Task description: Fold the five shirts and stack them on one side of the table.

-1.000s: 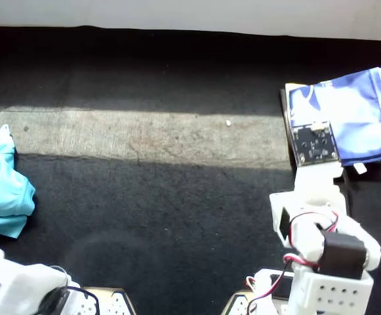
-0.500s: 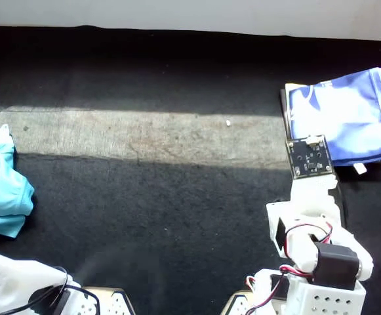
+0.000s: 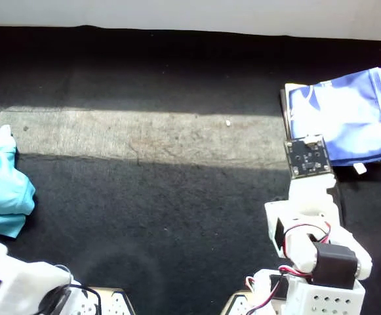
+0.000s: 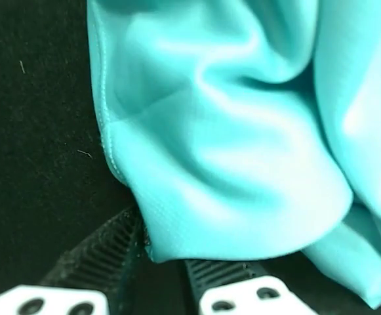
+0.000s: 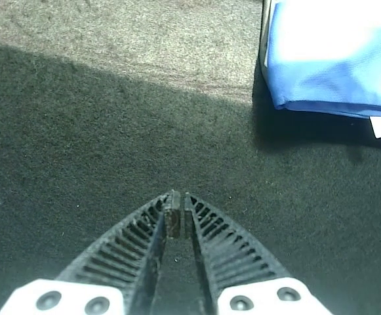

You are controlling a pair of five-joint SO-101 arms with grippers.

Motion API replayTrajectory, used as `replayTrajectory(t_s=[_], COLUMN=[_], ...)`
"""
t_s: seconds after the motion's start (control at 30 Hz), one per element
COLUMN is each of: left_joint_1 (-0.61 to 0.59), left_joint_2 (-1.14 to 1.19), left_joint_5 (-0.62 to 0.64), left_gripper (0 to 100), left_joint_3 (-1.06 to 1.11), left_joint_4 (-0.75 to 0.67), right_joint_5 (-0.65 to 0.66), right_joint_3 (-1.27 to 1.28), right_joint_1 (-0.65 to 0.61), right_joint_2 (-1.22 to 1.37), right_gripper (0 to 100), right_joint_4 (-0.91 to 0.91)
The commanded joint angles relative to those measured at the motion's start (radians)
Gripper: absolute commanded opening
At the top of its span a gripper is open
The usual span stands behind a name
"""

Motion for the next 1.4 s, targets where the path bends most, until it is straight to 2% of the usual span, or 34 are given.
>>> replayTrajectory(t_s=[0.0, 0.17, 0.4, 0.47, 0.57, 0.7, 0.83, 0.93, 1.03, 1.13, 1.27, 1.37], left_joint_1=[0.091, 0.332, 0.771, 0.845, 0.863, 0.797, 0.647, 0.489, 0.328, 0.174, 0.027, -0.024], left_joint_2=[-0.222, -0.533, -0.839, -0.869, -0.874, -0.874, -0.874, -0.874, -0.874, -0.874, -0.872, -0.872], left_joint_5=[0.0, 0.097, 0.114, 0.112, 0.112, 0.11, 0.103, -0.032, -0.207, -0.348, -0.457, -0.499], left_gripper=[1, 1, 1, 1, 1, 1, 1, 1, 1, 1, 1, 1], left_joint_3=[-0.042, -0.042, -0.042, -0.042, -0.039, 0.015, 0.131, 0.269, 0.461, 0.651, 0.871, 0.977], left_joint_4=[0.149, 0.287, 0.284, 0.259, 0.244, 0.244, 0.203, 0.117, -0.031, -0.239, -0.525, -0.664], right_joint_5=[-0.011, -0.012, -0.006, -0.008, -0.011, -0.009, -0.008, -0.008, -0.008, -0.008, -0.008, -0.008], right_joint_3=[0.045, 0.151, 0.326, 0.358, 0.378, 0.378, 0.377, 0.375, 0.375, 0.374, 0.369, 0.374], right_joint_1=[-0.039, -0.048, -0.048, -0.048, -0.048, -0.044, -0.044, -0.044, -0.047, -0.047, -0.047, -0.047], right_joint_2=[0.002, 0.002, 0.002, 0.002, 0.002, 0.001, 0.001, 0.001, 0.001, 0.001, 0.001, 0.001], right_gripper=[3.1, 3.1, 3.1, 3.1, 3.1, 3.1, 3.1, 3.1, 3.1, 3.1, 3.1, 3.1], right_joint_4=[-0.044, -0.124, -0.309, -0.334, -0.332, -0.323, -0.329, -0.329, -0.331, -0.331, -0.331, -0.331])
